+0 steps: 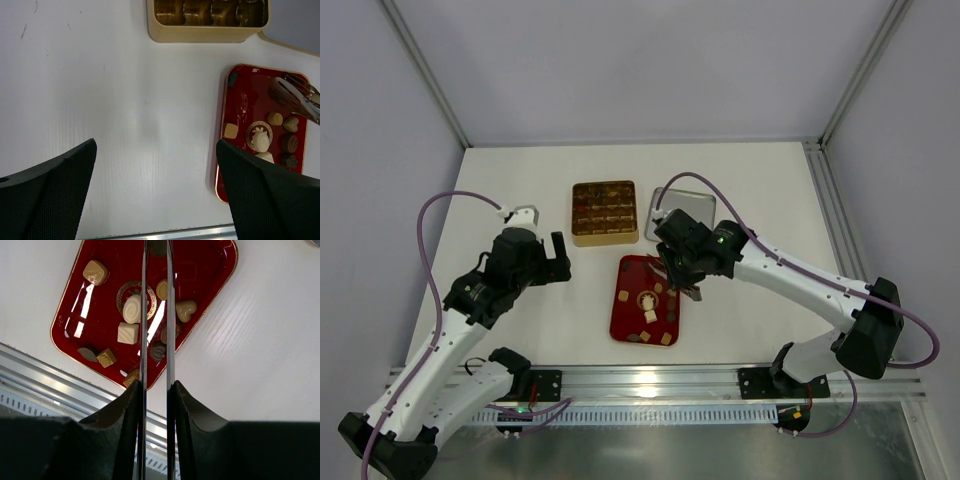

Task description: Pack the chocolate

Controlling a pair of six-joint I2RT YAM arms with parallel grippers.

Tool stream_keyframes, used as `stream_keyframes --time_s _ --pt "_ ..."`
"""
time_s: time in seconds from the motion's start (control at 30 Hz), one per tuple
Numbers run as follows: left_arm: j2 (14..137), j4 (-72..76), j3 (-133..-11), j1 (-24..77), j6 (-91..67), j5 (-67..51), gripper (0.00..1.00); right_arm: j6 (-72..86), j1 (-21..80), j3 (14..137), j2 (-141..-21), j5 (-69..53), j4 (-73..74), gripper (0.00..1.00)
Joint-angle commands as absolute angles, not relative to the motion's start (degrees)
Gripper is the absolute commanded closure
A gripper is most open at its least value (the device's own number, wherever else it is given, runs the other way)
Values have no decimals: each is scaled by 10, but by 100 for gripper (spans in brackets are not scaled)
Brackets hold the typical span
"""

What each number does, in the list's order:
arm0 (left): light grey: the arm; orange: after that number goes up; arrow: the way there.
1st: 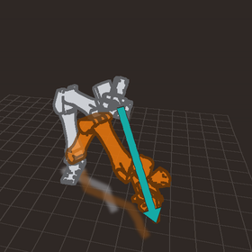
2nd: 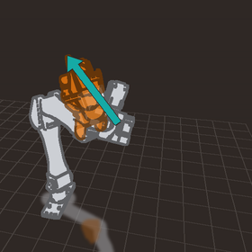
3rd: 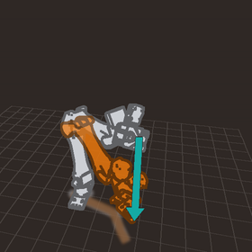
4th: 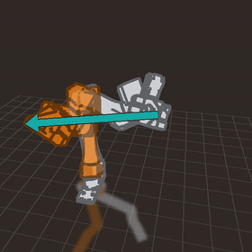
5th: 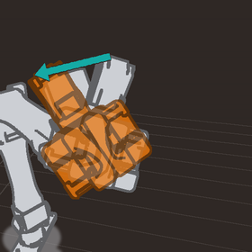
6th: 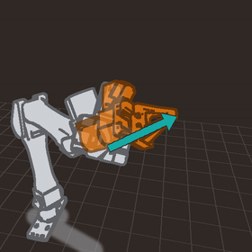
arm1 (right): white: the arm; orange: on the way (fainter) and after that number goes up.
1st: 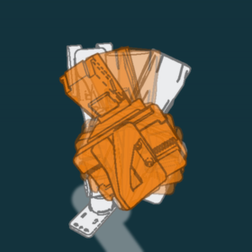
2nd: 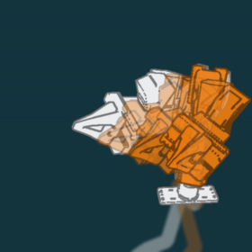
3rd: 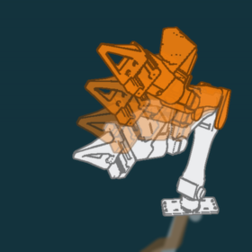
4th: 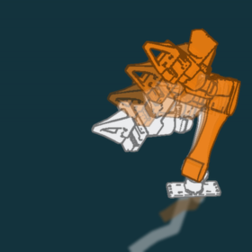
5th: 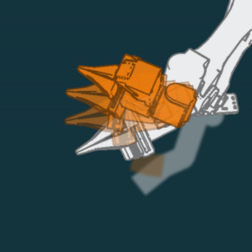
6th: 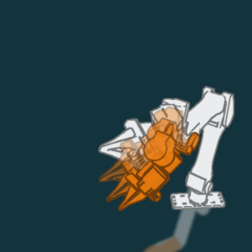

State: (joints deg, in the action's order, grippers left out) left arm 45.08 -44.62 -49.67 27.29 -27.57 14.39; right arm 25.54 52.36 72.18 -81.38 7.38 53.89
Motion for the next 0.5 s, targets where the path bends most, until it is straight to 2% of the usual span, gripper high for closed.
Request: stream_keyframes --time_s 0.0,0.23,0.47 --pt "443 -434 -496 270 -272 151 0 242 520 762 -800 86 545 69" --pt "446 -435 -496 271 -271 150 0 223 518 838 -837 92 532 69" --pt "446 -433 -496 271 -272 149 0 204 506 944 -932 98 483 69"
